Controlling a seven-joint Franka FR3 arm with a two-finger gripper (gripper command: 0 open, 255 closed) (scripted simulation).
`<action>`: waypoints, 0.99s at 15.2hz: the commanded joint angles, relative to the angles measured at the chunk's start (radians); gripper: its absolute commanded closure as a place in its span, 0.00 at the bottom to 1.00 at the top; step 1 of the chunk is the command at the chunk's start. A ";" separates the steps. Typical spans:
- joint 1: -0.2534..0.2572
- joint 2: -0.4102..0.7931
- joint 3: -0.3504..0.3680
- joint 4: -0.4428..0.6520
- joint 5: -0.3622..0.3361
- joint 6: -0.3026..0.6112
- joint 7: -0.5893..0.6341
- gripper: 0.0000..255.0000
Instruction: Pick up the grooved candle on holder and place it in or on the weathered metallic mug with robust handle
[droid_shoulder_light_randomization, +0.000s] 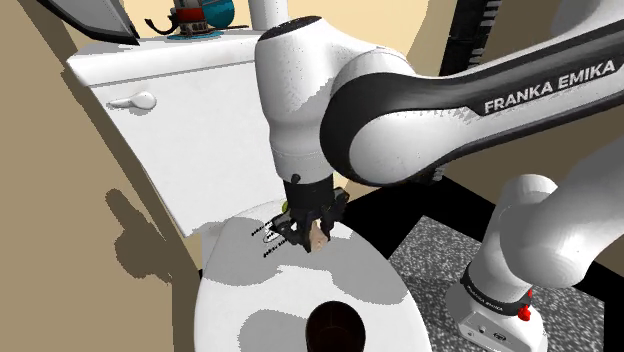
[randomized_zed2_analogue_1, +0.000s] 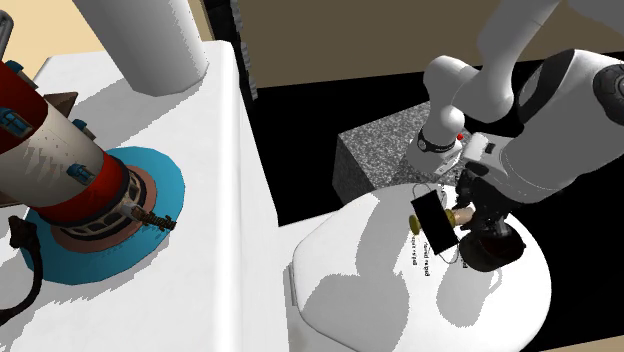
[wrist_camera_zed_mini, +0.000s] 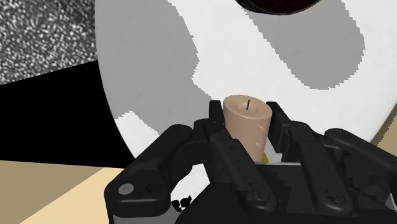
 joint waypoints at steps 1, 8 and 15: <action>0.026 -0.033 0.024 -0.017 0.028 -0.011 0.037 1.00; 0.111 -0.105 0.125 -0.032 0.116 -0.044 0.180 1.00; 0.158 -0.120 0.216 -0.034 0.174 -0.033 0.288 1.00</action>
